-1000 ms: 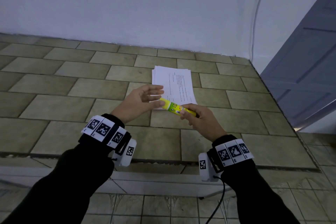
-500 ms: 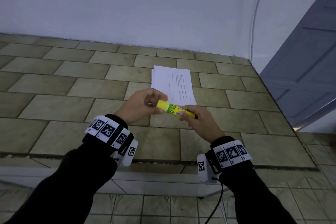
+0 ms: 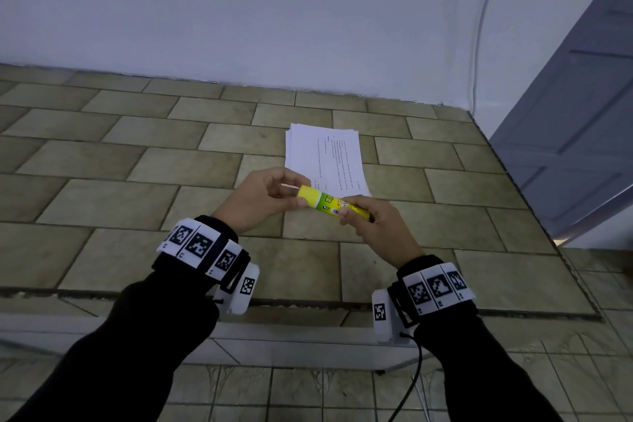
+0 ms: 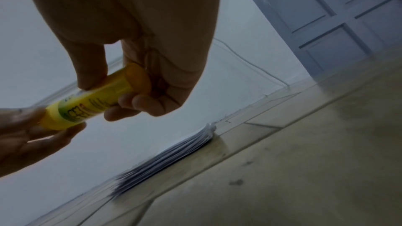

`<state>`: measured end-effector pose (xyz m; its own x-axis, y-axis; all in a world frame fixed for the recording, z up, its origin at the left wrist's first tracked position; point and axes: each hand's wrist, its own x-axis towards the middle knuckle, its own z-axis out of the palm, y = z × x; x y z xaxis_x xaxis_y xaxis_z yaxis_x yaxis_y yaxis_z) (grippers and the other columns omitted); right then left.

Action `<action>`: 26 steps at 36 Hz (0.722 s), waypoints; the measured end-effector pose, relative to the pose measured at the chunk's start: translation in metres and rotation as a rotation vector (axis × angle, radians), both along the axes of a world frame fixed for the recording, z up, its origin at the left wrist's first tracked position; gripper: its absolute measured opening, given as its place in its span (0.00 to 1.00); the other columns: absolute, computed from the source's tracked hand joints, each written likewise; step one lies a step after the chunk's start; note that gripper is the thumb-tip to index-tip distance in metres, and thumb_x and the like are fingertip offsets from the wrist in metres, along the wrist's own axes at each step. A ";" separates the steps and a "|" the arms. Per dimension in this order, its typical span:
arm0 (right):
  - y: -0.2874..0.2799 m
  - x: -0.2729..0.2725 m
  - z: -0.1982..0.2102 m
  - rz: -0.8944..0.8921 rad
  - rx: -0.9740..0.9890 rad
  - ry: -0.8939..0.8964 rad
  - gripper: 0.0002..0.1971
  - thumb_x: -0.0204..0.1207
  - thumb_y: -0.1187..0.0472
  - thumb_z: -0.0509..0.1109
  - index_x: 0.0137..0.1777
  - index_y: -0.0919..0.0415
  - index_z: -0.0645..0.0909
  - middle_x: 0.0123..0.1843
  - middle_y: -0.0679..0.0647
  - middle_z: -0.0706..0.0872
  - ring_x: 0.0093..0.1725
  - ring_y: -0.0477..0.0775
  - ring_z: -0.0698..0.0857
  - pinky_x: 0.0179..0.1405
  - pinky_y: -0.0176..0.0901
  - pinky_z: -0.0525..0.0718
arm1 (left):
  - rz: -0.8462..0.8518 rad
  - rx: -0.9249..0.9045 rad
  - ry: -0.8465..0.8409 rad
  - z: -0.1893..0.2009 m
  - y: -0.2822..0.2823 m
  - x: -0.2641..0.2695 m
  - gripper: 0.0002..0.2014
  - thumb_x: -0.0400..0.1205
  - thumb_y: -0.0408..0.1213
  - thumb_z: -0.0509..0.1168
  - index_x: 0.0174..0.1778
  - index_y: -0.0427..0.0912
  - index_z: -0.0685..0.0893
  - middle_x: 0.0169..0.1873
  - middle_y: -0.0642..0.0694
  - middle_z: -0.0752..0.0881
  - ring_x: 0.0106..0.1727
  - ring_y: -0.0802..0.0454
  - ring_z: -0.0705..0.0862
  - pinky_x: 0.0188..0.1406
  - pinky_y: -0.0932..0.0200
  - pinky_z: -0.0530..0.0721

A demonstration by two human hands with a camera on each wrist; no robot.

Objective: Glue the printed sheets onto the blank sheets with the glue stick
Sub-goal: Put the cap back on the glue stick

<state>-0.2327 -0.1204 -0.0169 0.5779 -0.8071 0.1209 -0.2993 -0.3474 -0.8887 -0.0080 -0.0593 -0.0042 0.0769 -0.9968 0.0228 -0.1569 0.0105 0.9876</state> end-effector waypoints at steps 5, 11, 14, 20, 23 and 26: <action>0.001 -0.001 0.003 0.008 0.009 -0.002 0.06 0.81 0.59 0.69 0.54 0.56 0.86 0.36 0.46 0.86 0.30 0.39 0.77 0.31 0.28 0.74 | 0.031 -0.027 0.062 0.003 0.000 0.000 0.18 0.74 0.23 0.75 0.57 0.42 0.85 0.54 0.44 0.90 0.54 0.53 0.89 0.54 0.63 0.86; 0.003 0.001 0.005 -0.006 -0.109 0.009 0.09 0.79 0.60 0.71 0.56 0.62 0.87 0.38 0.47 0.85 0.33 0.36 0.78 0.35 0.25 0.72 | 0.125 0.185 0.028 0.007 -0.001 -0.007 0.18 0.80 0.50 0.69 0.46 0.36 0.88 0.37 0.42 0.91 0.39 0.48 0.91 0.33 0.63 0.87; 0.004 0.001 0.004 -0.019 -0.182 0.049 0.09 0.79 0.59 0.72 0.55 0.60 0.87 0.38 0.46 0.85 0.34 0.36 0.79 0.34 0.24 0.72 | 0.103 0.183 0.029 0.003 -0.002 -0.007 0.12 0.81 0.43 0.70 0.44 0.36 0.88 0.32 0.45 0.91 0.36 0.51 0.91 0.33 0.65 0.87; 0.001 0.001 0.004 -0.002 0.026 0.008 0.08 0.83 0.59 0.66 0.51 0.60 0.86 0.34 0.49 0.85 0.25 0.39 0.74 0.27 0.27 0.70 | 0.011 -0.010 -0.031 -0.004 -0.001 -0.003 0.14 0.74 0.24 0.75 0.50 0.45 0.89 0.44 0.52 0.92 0.48 0.57 0.89 0.52 0.67 0.84; 0.000 0.000 0.003 0.003 0.100 -0.017 0.07 0.84 0.58 0.65 0.54 0.56 0.85 0.34 0.50 0.86 0.24 0.40 0.72 0.26 0.30 0.71 | -0.014 -0.059 -0.032 -0.005 -0.001 -0.003 0.18 0.71 0.23 0.76 0.55 0.42 0.89 0.52 0.47 0.92 0.55 0.52 0.90 0.60 0.62 0.84; 0.000 -0.002 0.003 0.000 0.115 -0.034 0.07 0.83 0.58 0.66 0.53 0.56 0.86 0.35 0.50 0.86 0.25 0.42 0.71 0.26 0.34 0.73 | 0.010 -0.034 -0.035 -0.004 0.000 -0.003 0.23 0.71 0.29 0.78 0.63 0.41 0.87 0.57 0.47 0.90 0.58 0.54 0.89 0.61 0.63 0.84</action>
<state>-0.2350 -0.1203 -0.0135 0.5752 -0.8166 0.0472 -0.2683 -0.2428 -0.9322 -0.0107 -0.0595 -0.0077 0.0856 -0.9945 0.0596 -0.1920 0.0423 0.9805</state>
